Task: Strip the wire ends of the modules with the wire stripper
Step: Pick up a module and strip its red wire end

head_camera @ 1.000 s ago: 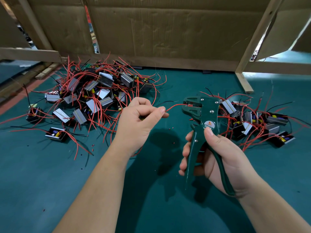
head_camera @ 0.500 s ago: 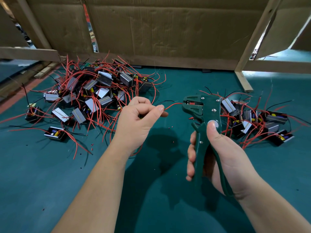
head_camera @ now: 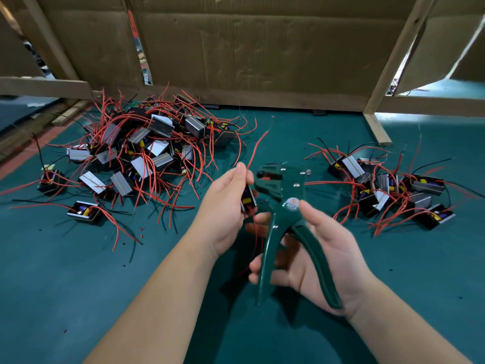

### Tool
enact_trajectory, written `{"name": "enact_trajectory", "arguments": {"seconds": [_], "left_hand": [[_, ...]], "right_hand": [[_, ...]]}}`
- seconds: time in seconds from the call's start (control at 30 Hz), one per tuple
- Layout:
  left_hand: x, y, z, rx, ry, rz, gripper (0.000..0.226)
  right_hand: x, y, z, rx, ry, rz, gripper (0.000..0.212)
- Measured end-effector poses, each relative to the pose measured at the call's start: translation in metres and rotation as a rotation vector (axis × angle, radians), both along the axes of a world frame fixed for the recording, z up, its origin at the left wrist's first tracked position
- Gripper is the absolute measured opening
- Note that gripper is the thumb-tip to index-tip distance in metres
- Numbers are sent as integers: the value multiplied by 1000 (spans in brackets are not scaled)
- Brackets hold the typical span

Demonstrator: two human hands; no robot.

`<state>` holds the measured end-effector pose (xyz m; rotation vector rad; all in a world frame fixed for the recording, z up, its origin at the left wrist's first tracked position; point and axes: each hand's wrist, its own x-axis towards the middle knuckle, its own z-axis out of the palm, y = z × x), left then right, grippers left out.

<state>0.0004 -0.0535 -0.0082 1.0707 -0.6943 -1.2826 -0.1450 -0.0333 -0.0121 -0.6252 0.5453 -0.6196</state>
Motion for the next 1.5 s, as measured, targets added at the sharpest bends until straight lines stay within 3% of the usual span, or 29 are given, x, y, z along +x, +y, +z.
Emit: {"name": "enact_trajectory", "arguments": {"seconds": [0.07, 0.2, 0.33, 0.43, 0.5, 0.57, 0.7, 0.87, 0.97, 1.03, 1.1, 1.2, 1.27, 1.3, 1.37, 1.5], "left_hand": [[0, 1, 2, 7, 113, -37, 37], [2, 1, 3, -3, 93, -59, 33], [6, -3, -2, -63, -271, 83, 24], [21, -4, -7, -140, -732, 227, 24], [33, -3, -13, -65, -1088, 358, 32], [40, -4, -17, 134, -1306, 407, 36], [42, -5, -22, 463, -1452, 207, 45], [49, -9, -28, 424, -1524, 238, 32], [54, -10, -27, 407, -1545, 322, 18], [57, -9, -26, 339, -1514, 401, 20], [60, -10, -23, 197, -1330, 459, 24], [57, -12, -13, 4, -691, 427, 18], [49, -8, -2, -4, -239, 292, 16], [46, -5, 2, -12, -111, 193, 15], [40, 1, 5, -63, -35, -43, 16], [28, 13, 4, -139, -251, -576, 16]], "right_hand": [[2, 1, -3, -13, -3, 42, 55], [0, 1, -4, -48, -23, 52, 59], [-5, -5, -3, -183, 0, -148, 64], [-19, -15, 3, -385, 54, -429, 35], [-33, -23, 6, -441, 153, -603, 28], [-43, -29, 5, -485, 291, -702, 28], [-46, -29, -1, -563, 398, -705, 14], [-40, -23, -4, -634, 407, -683, 35], [-37, -22, -6, -641, 390, -663, 22], [-35, -21, -6, -620, 378, -641, 10], [-34, -19, -5, -585, 337, -607, 10], [-31, -17, -2, -488, 232, -536, 19], [-29, -17, 0, -417, 172, -457, 33], [-28, -17, 1, -367, 140, -406, 39], [-25, -16, 3, -239, 60, -286, 56], [-26, -14, 6, -85, -111, -69, 75]]}}
